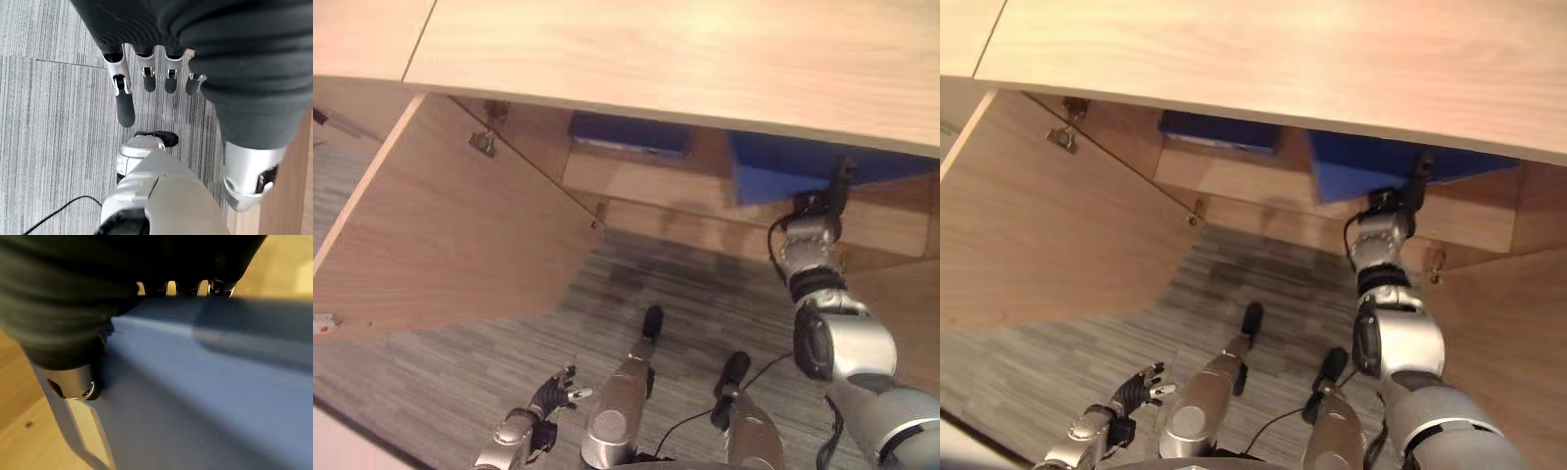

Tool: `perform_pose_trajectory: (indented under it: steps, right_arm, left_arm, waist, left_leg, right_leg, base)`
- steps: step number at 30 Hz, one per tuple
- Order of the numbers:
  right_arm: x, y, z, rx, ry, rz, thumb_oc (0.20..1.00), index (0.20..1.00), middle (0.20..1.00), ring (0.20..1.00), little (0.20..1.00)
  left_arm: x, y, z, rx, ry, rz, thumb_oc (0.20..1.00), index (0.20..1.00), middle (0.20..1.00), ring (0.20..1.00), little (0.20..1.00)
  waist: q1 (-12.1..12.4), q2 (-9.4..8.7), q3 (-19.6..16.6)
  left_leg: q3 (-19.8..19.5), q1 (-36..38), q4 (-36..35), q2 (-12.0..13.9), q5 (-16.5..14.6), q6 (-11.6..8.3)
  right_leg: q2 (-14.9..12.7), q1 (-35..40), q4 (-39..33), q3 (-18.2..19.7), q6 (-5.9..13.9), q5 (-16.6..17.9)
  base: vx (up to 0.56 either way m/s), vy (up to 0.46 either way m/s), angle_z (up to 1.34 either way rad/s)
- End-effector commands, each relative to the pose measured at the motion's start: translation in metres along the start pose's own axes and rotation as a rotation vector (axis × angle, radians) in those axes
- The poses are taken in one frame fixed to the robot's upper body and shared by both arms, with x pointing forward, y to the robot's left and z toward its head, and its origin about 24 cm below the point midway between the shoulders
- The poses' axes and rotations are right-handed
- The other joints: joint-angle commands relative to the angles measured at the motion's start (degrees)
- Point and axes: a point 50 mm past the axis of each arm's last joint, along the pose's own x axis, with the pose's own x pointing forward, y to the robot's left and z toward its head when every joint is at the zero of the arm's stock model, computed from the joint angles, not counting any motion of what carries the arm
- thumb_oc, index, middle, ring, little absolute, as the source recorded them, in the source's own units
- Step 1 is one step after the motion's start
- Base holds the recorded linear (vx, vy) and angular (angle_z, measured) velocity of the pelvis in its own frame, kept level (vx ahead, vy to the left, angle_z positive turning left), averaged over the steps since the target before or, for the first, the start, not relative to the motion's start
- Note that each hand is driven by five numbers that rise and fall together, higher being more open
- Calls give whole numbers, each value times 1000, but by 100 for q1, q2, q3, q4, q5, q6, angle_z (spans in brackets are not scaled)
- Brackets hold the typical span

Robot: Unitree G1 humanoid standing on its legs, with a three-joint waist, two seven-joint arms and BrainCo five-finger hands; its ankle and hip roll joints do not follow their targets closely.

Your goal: Put the empty folder in the office cabinet

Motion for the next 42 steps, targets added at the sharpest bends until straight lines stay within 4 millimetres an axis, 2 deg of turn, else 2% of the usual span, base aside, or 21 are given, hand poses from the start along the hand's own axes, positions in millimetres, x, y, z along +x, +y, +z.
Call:
perform_pose_trajectory:
  steps: [1, 2, 5, 6, 9, 10, 14, 15, 20, 21, 25, 29, 30, 35, 36, 42]
  right_arm:
    - [5, 32, 41, 61, -168, 95, 200, 200, 200, 200, 200]
    - [5, 52, 56, 101, -208, 118, 200, 200, 200, 200, 200]
    - [6, 67, 68, 146, -232, 124, 200, 200, 200, 200, 200]
    - [5, 78, 77, 163, -249, 130, 200, 200, 200, 200, 200]
    - [3, 92, 84, 165, -261, 154, 200, 200, 200, 200, 200]
    - [1, 106, 90, 166, -271, 180, 200, 200, 200, 200, 200]
    - [-1, 120, 97, 165, -271, 198, 200, 200, 200, 200, 200]
    - [-2, 128, 101, 144, -276, 210, 200, 200, 200, 200, 200]
    - [-5, 142, 112, 136, -294, 223, 200, 200, 200, 200, 200]
    - [-7, 146, 114, 133, -295, 228, 200, 200, 200, 200, 200]
    - [-8, 150, 111, 122, -290, 230, 200, 200, 200, 200, 200]
    - [-5, 140, 102, 102, -276, 182, 200, 200, 200, 200, 200]
    - [-4, 132, 92, 94, -262, 144, 200, 200, 200, 200, 200]
    - [-5, 123, 69, 97, -217, 120, 200, 200, 200, 200, 200]
    - [-4, 115, 61, 85, -193, 96, 200, 200, 200, 200, 200]
    - [4, 93, 55, 94, -159, 12, 200, 200, 200, 200, 200]
  left_arm:
    - [-1, 13, 7, 28, -19, 25, 1000, 1000, 1000, 1000, 1000]
    - [-1, 13, 7, 36, -21, 26, 1000, 1000, 1000, 1000, 1000]
    - [-1, 14, 9, 46, -25, 24, 1000, 1000, 1000, 1000, 1000]
    - [-1, 14, 10, 64, -23, 19, 1000, 1000, 1000, 1000, 1000]
    - [0, 14, 11, 91, -23, 12, 1000, 1000, 1000, 1000, 1000]
    - [0, 14, 12, 111, -24, 6, 1000, 1000, 1000, 1000, 1000]
    - [0, 15, 17, 133, -33, 1, 1000, 1000, 1000, 1000, 1000]
    - [0, 17, 18, 152, -35, 1, 1000, 1000, 1000, 1000, 1000]
    - [-1, 21, 23, 159, -50, 21, 1000, 1000, 1000, 1000, 1000]
    - [-1, 23, 24, 155, -54, 33, 1000, 1000, 1000, 1000, 1000]
    - [1, 22, 28, 148, -68, 42, 1000, 1000, 1000, 1000, 1000]
    - [3, 20, 34, 147, -89, 50, 1000, 1000, 1000, 1000, 1000]
    - [5, 16, 38, 154, -104, 46, 1000, 1000, 1000, 1000, 1000]
    - [8, 8, 42, 140, -130, 38, 1000, 1000, 1000, 1000, 1000]
    - [8, 6, 41, 138, -125, 35, 1000, 1000, 1000, 1000, 1000]
    - [8, 10, 42, 125, -130, 54, 1000, 1000, 1000, 1000, 1000]
  waist:
    - [71, -165, -273]
    - [89, -124, -242]
    - [115, -88, -234]
    - [121, -67, -231]
    - [130, -53, -247]
    - [131, -43, -243]
    - [145, -33, -242]
    - [149, -52, -280]
    - [155, -46, -265]
    - [154, -48, -252]
    - [140, -35, -204]
    - [88, -6, -165]
    - [32, 44, -106]
    - [-42, 46, -121]
    - [-58, 45, -93]
    - [-90, 34, -98]
  left_leg:
    - [260, -181, 752, 138, -901, -115]
    - [268, -299, 807, 119, -916, -127]
    - [266, -473, 926, 95, -957, -136]
    - [271, -579, 1020, 74, -991, -148]
    - [275, -751, 1155, 55, -1049, -157]
    - [274, -923, 1318, 55, -1109, -163]
    - [257, -1293, 1716, 64, -1244, -155]
    - [205, -1439, 2003, 69, -1522, -159]
    - [132, -1969, 2774, 63, -1834, -115]
    - [88, -2176, 3078, 50, -1970, -79]
    - [48, -2526, 3505, 8, -2177, -20]
    - [20, -2915, 3819, -84, -2293, 35]
    - [27, -3053, 3865, -107, -2316, 64]
    - [60, -3391, 4002, -144, -2332, 94]
    - [72, -3464, 4007, -150, -2334, 100]
    - [92, -3630, 4026, -176, -2311, 101]
  right_leg:
    - [-251, -138, 258, 541, 377, -426]
    - [-247, -269, 337, 539, 374, -459]
    - [-254, -460, 491, 528, 370, -513]
    - [-255, -594, 615, 533, 366, -552]
    - [-262, -803, 797, 545, 358, -607]
    - [-280, -1000, 992, 562, 360, -658]
    - [-306, -1367, 1415, 610, 347, -806]
    - [-321, -1541, 1752, 686, 364, -1089]
    - [-398, -2076, 2508, 771, 313, -1384]
    - [-409, -2313, 2842, 786, 275, -1540]
    - [-453, -2661, 3257, 842, 243, -1719]
    - [-507, -3084, 3601, 923, 214, -1827]
    - [-490, -3251, 3687, 980, 202, -1839]
    - [-509, -3625, 3853, 1049, 183, -1843]
    - [-480, -3692, 3872, 1062, 164, -1874]
    - [-497, -3888, 3920, 1086, 172, -1826]
  base:
    - [21, -19, 19]
    - [17, -24, 14]
    - [7, -18, 12]
    - [4, -18, 11]
    - [6, -16, 17]
    - [11, -16, 8]
    - [35, -21, 2]
    - [134, -65, 7]
    - [49, -46, 8]
    - [36, -45, 7]
    - [19, -27, 5]
    - [11, -2, 4]
    - [12, 24, 4]
    - [-1, 29, -3]
    - [-6, 32, -1]
    - [-7, 0, 0]
